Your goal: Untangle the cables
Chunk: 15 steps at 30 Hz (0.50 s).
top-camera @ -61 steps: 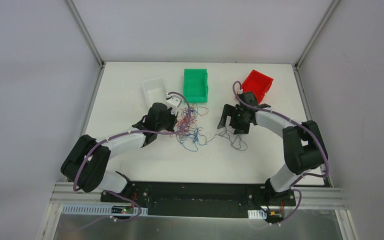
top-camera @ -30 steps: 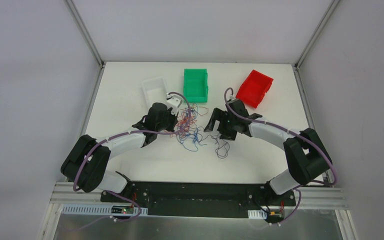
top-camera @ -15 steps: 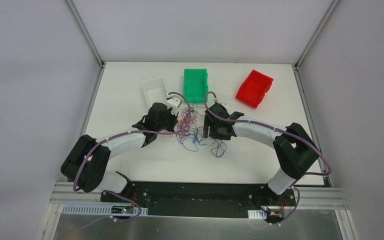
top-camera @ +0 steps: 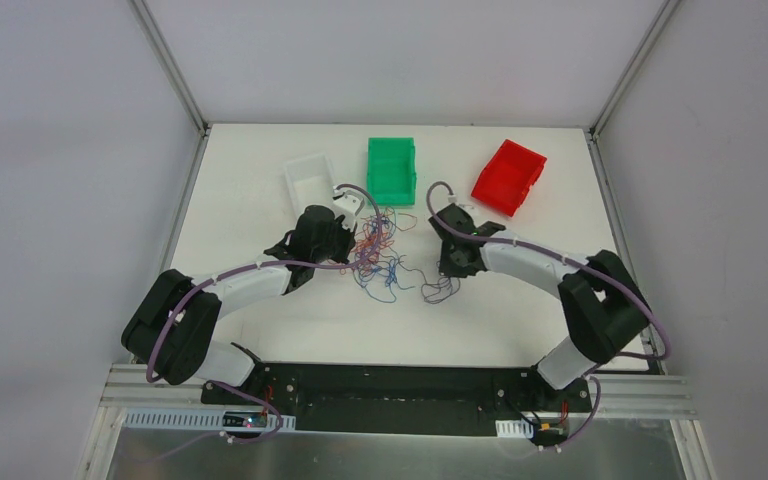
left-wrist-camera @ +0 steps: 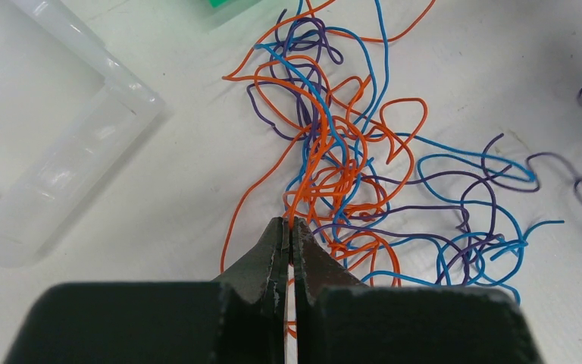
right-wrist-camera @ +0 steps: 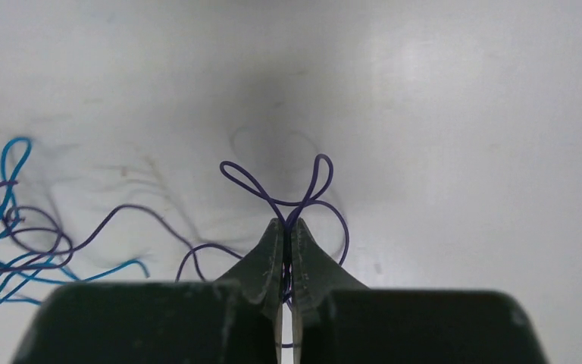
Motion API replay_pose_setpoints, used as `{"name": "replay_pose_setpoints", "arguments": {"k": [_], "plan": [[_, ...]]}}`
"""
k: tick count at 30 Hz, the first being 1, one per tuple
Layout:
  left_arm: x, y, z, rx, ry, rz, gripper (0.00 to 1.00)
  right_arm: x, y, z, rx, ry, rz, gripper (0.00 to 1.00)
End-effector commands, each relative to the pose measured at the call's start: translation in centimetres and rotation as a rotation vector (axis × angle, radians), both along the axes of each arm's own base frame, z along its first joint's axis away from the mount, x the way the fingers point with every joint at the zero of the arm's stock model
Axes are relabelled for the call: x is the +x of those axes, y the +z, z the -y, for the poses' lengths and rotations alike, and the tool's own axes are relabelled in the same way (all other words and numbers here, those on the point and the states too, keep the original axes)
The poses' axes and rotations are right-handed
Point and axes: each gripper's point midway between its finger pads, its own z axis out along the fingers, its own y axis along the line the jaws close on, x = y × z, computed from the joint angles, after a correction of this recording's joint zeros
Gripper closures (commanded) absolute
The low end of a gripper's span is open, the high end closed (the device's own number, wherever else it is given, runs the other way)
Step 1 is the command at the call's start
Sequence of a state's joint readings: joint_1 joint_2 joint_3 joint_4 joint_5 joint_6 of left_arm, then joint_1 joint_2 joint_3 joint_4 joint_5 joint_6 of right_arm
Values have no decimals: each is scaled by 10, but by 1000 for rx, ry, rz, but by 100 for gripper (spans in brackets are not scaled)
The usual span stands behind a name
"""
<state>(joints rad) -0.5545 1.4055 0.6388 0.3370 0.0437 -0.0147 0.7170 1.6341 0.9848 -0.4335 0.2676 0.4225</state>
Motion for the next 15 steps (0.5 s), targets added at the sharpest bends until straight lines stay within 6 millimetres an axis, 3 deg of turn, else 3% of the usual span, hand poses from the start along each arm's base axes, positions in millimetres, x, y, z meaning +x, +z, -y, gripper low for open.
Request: {"name": "replay_pose_setpoints", "arguments": {"k": [1,7,11,15], "plan": [[8,16,-2,-23,15,55,100,14,27,52,85,-161,43,100],[9,15,-8,-9,41,58,100,30,60,139,207,-512,197,100],[10,14,-7,-8,40,56,100,37,92,162,228,-579,327,100],[9,12,-6,-6,37,50,100,51,126,165,242,-574,397,100]]}}
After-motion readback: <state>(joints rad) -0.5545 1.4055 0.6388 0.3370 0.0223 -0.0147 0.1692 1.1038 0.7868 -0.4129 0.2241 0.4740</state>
